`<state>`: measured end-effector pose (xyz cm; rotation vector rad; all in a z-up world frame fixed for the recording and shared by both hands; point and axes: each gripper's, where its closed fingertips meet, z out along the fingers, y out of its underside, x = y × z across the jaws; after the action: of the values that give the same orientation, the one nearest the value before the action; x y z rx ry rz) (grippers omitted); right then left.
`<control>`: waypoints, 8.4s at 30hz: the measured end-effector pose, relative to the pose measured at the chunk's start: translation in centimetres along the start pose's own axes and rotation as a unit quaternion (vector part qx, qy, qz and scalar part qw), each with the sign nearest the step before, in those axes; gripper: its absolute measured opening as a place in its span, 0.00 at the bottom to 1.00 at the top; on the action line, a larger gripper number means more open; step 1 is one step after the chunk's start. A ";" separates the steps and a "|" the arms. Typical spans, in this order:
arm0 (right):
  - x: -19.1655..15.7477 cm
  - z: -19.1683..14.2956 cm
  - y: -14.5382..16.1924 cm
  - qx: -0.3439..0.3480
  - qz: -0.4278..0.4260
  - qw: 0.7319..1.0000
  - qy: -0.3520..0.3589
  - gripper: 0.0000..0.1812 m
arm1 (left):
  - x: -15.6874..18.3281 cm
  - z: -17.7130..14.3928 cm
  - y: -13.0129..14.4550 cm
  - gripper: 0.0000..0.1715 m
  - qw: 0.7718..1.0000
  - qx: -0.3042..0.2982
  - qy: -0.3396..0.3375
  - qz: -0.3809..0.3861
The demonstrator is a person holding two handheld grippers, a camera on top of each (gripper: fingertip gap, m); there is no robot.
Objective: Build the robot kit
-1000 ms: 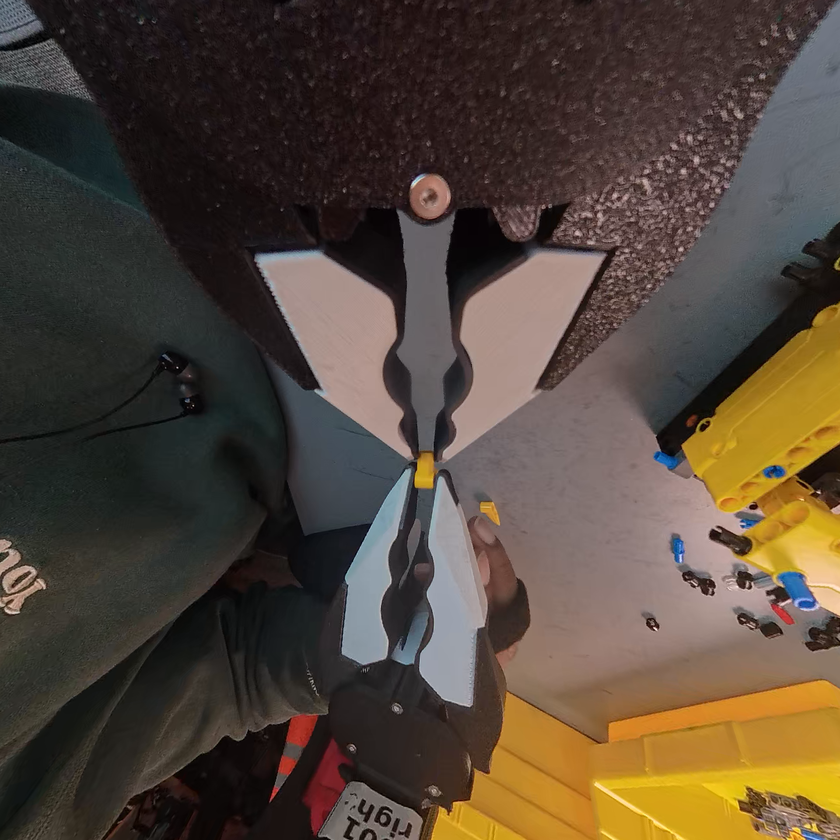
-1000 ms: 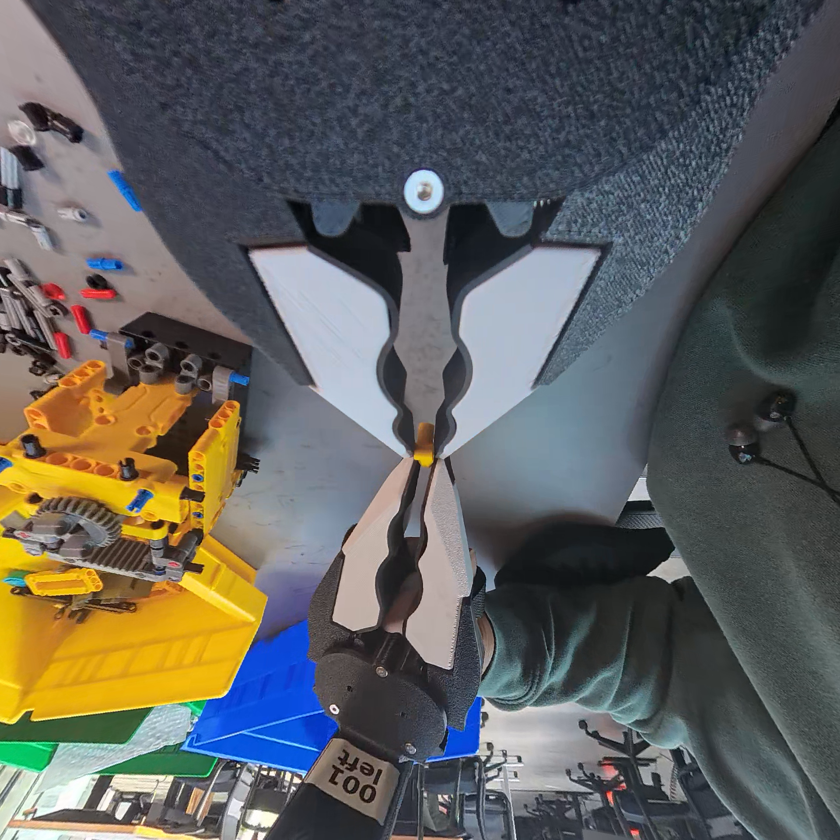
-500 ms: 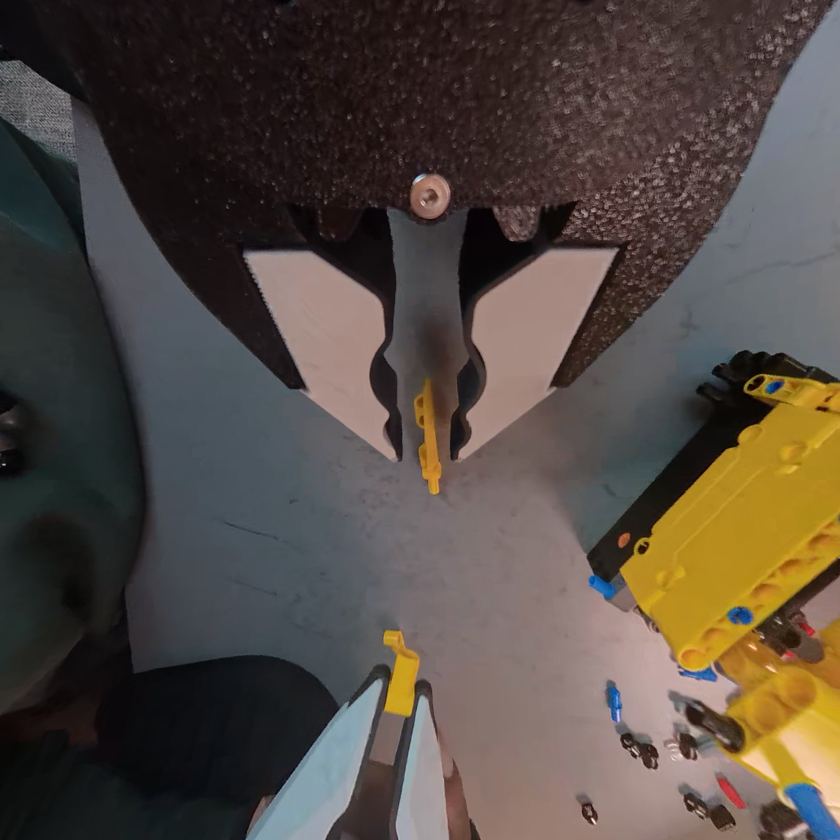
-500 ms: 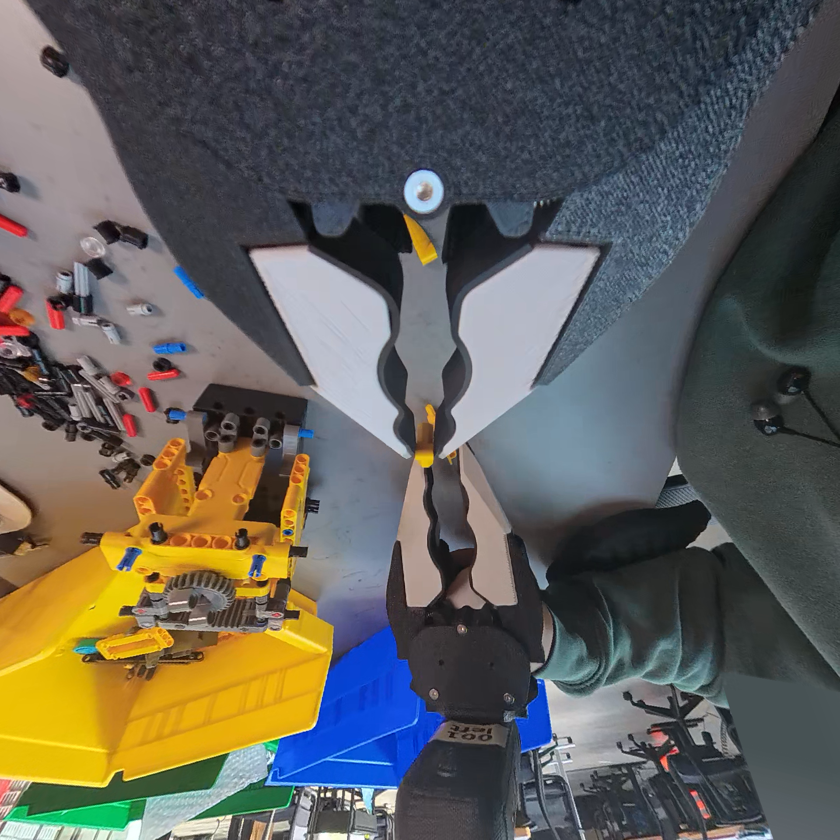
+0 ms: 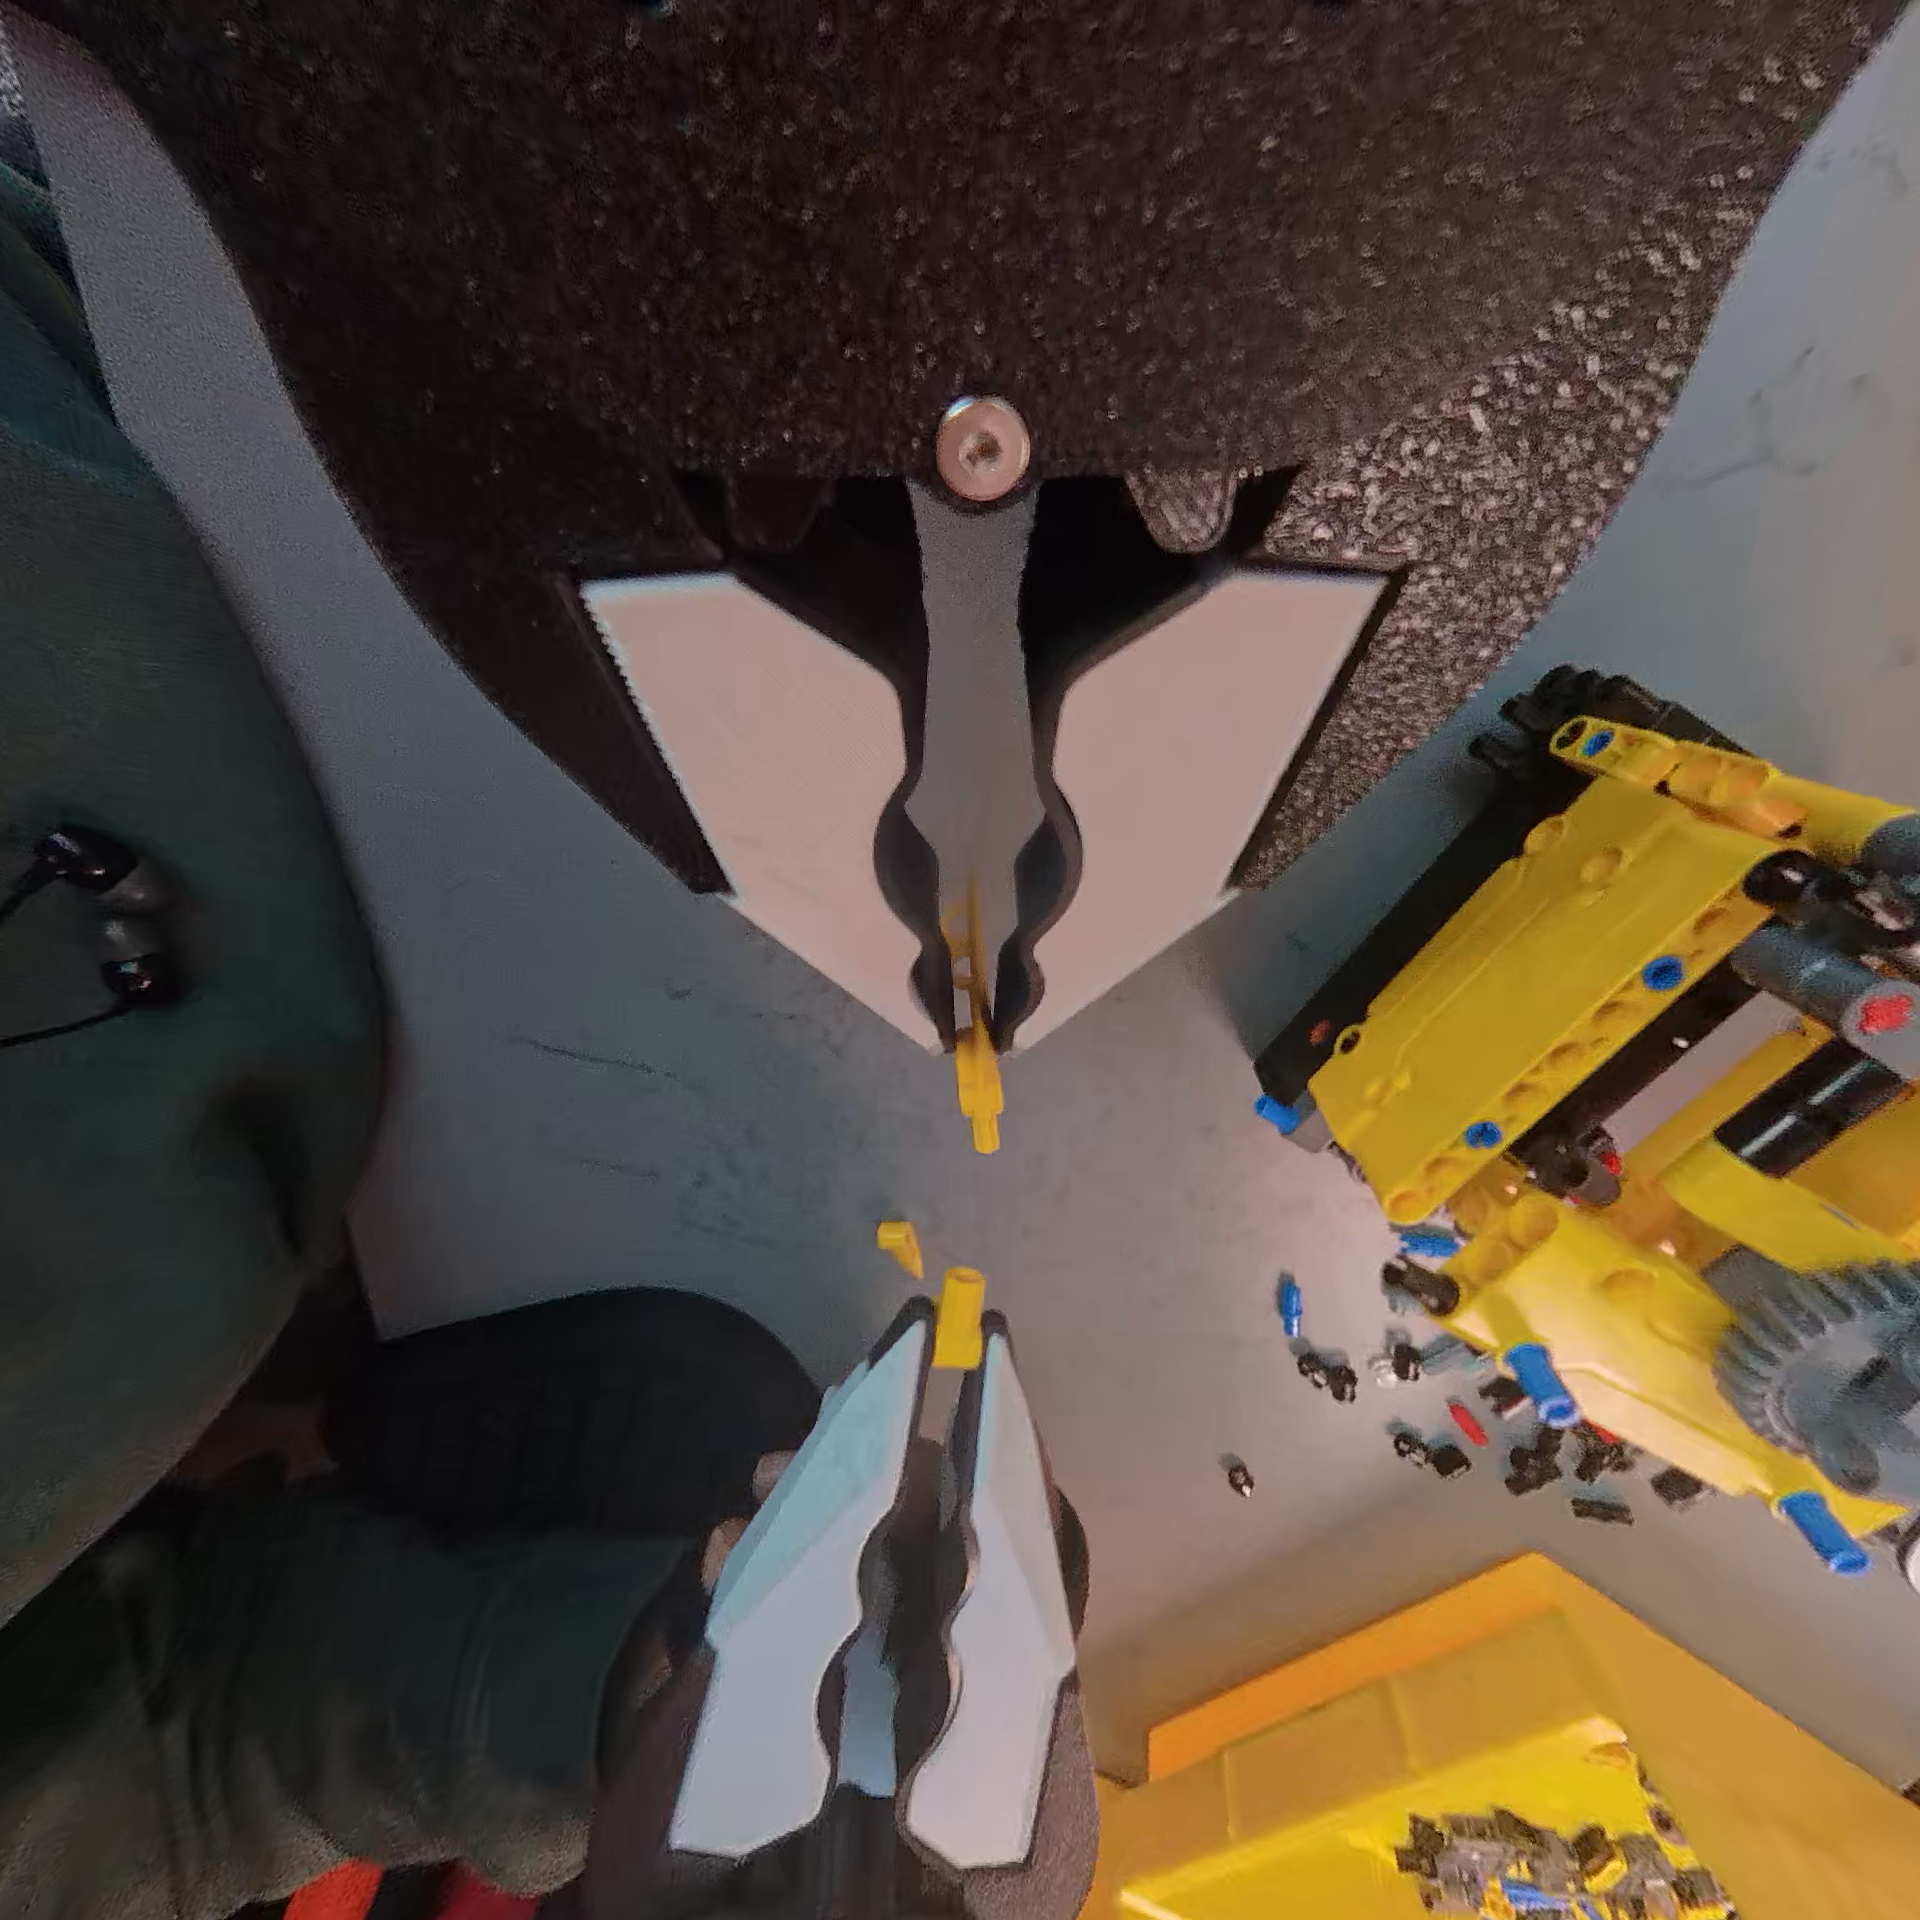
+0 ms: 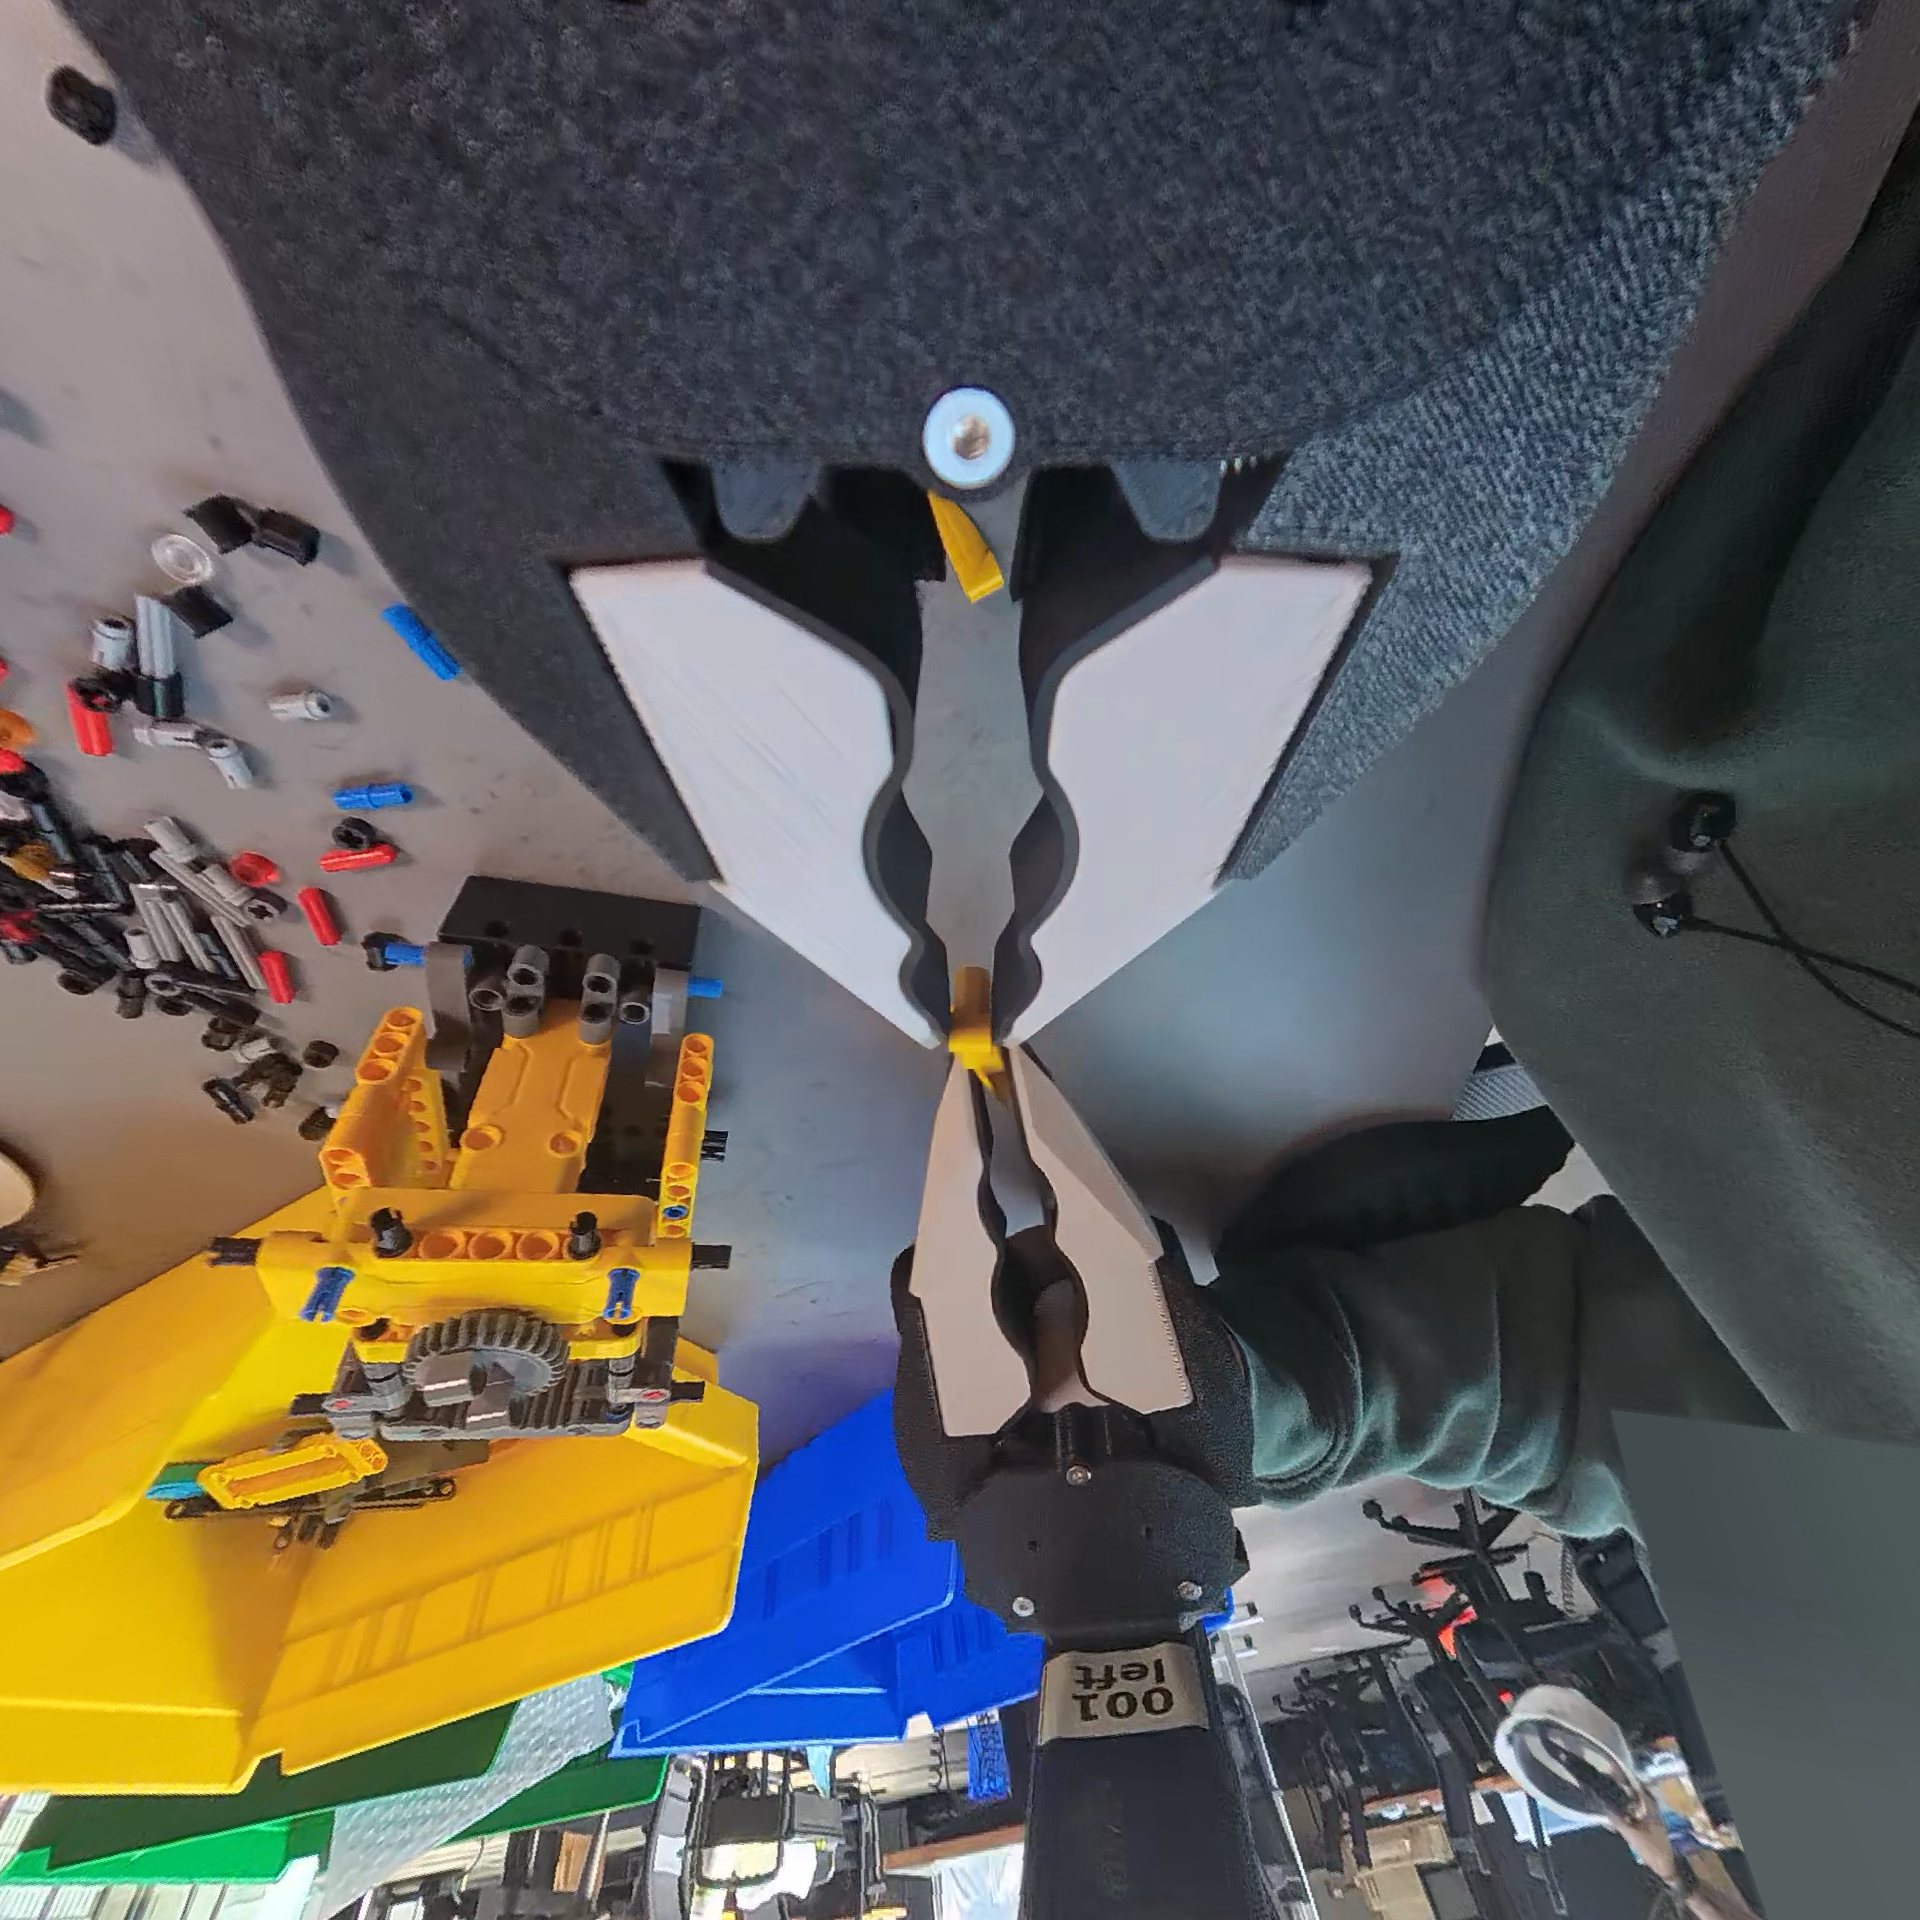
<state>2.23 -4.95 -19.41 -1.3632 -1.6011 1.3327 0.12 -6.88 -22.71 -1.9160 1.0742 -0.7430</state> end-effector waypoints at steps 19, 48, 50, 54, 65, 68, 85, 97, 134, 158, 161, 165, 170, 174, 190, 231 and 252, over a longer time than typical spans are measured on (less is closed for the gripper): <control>-2.3 -0.1 -0.4 0.008 0.067 0.992 -0.109 0.04 | 2.9 -1.1 -3.0 0.04 0.956 0.097 0.197 -0.192; -4.5 2.1 7.1 -0.313 -0.093 0.935 -0.140 0.03 | 5.4 1.7 3.8 0.03 0.969 -0.163 0.149 -0.115; -4.7 1.9 7.6 -0.341 -0.122 0.921 -0.141 0.03 | 5.7 1.9 4.0 0.03 0.968 -0.181 0.144 -0.100; -4.8 1.7 7.9 -0.376 -0.142 0.906 -0.133 0.03 | 5.6 2.2 4.0 0.03 0.970 -0.181 0.132 -0.093; -4.1 1.0 4.6 -0.234 -0.001 0.967 -0.103 0.03 | 4.3 0.4 0.1 0.03 0.989 -0.056 0.105 -0.085; -4.0 0.5 3.2 -0.181 0.016 0.978 -0.100 0.03 | 4.1 0.0 -1.2 0.03 0.992 -0.025 0.099 -0.071; -4.2 -0.3 3.6 -0.213 -0.028 0.973 -0.086 0.03 | 4.7 0.8 -1.4 0.03 0.994 -0.017 0.096 -0.058; -5.2 -0.5 3.2 -0.188 -0.013 0.976 -0.107 0.02 | 5.6 1.1 -2.0 0.03 0.993 0.004 0.110 -0.045; 1.6 -2.5 0.7 -0.107 -0.031 0.990 0.088 0.33 | 1.0 2.5 -0.9 0.04 0.999 0.014 0.013 -0.050; -0.9 -0.2 8.6 -0.300 -0.029 0.951 0.072 0.03 | 0.4 2.1 -0.1 0.11 0.999 0.004 -0.006 -0.032; -3.0 0.1 5.7 -0.220 0.020 0.975 -0.002 0.03 | 1.1 1.6 -0.5 0.16 1.000 0.020 0.008 0.000; -7.0 -1.4 0.2 -0.088 0.128 0.972 -0.177 0.03 | 3.1 0.3 -2.9 0.27 0.994 0.085 0.036 0.062; -8.7 -1.3 -1.5 -0.038 0.214 0.933 -0.285 0.03 | 5.9 0.2 -4.2 0.18 0.984 0.115 0.063 0.124; -8.0 -1.1 -2.8 0.005 0.227 0.928 -0.296 0.03 | 5.9 -0.3 -4.3 0.07 0.986 0.110 0.064 0.112; -1.9 0.7 -3.3 0.045 0.027 0.997 -0.049 0.09 | 1.9 -0.5 -4.4 0.04 0.986 0.118 0.054 -0.104; 2.1 -4.4 0.4 -0.048 -0.041 0.998 0.025 0.10 | -0.5 0.0 -2.2 0.04 0.993 0.072 0.004 -0.094; 10.8 -4.0 6.8 -0.192 -0.049 0.964 0.179 0.10 | -0.7 1.7 2.7 0.04 0.991 -0.066 -0.001 -0.115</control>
<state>5.16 6.20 -26.24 -1.6170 -1.6963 0.6854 0.05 -6.54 -25.97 -2.1787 0.9289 -0.8137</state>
